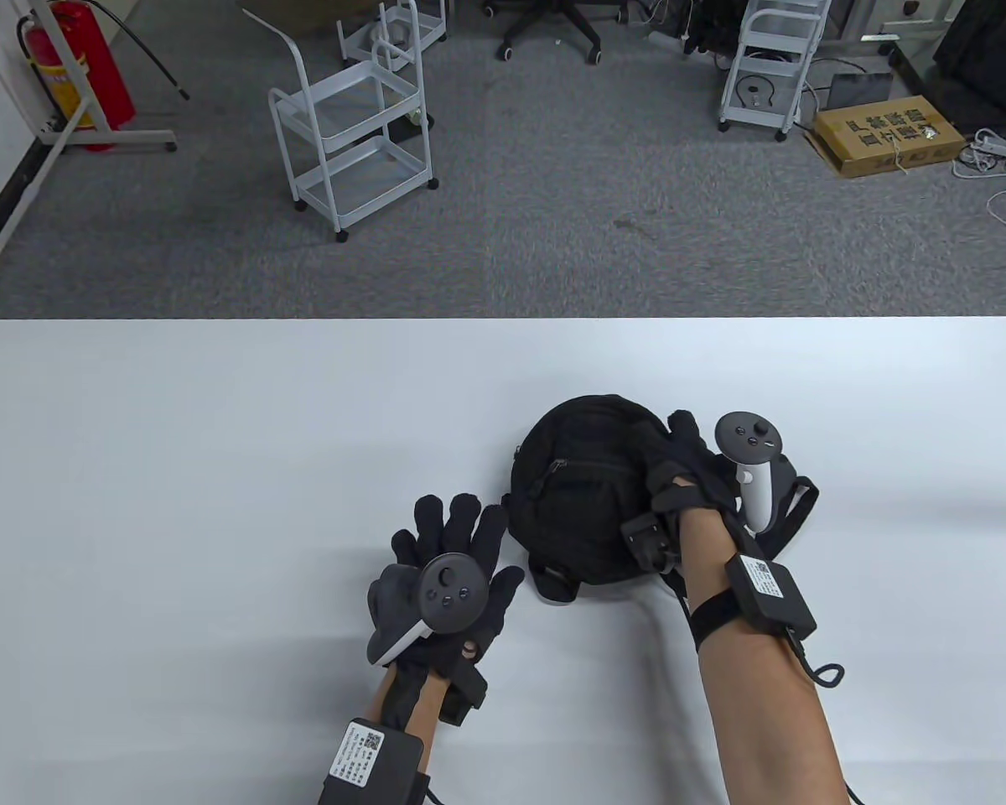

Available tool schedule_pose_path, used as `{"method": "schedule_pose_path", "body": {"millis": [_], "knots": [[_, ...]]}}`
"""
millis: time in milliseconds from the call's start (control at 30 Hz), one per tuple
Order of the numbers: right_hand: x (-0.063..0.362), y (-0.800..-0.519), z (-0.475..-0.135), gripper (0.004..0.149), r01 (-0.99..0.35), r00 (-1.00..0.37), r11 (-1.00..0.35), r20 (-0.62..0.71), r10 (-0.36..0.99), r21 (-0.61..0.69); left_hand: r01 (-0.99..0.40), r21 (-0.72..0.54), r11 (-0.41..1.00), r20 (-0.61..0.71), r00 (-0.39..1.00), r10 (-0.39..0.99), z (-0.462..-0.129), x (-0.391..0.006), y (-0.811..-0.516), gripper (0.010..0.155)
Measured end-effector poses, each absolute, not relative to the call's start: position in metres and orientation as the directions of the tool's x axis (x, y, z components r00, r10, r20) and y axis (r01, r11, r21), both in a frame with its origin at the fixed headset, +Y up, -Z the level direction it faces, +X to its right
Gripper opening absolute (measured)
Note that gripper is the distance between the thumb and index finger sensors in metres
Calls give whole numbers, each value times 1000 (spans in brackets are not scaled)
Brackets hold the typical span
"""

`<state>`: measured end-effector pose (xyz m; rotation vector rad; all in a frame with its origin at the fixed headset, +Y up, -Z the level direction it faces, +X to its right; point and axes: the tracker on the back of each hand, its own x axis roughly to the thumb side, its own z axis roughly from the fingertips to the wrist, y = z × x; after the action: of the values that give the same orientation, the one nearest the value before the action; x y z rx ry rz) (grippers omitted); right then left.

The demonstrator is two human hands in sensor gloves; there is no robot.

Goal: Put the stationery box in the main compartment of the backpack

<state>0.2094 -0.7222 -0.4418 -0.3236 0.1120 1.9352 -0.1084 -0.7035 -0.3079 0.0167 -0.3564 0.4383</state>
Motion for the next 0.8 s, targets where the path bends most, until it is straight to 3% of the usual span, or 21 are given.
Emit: {"method": "schedule_pose_path", "body": {"millis": [167,400,600,800], "knots": [[214,-690,-419,83,-855,-505,-516,-145,851,-47,-433,-73,898,318,844,433,-312,-113,-706,72],[233,-653,-354,82,-767,-639,-642,106,762,-8,-456,-56,888,262,852,454,-315,-126,-704,74],[253,-656,-309,81,-573,-812,-814,208,546,-99,-479,-52,876,205,854,479,-316,-139,-707,75],[270,-686,-297,82,-416,-905,-891,177,386,-181,-489,-62,870,164,855,492,-316,-147,-714,75]]}}
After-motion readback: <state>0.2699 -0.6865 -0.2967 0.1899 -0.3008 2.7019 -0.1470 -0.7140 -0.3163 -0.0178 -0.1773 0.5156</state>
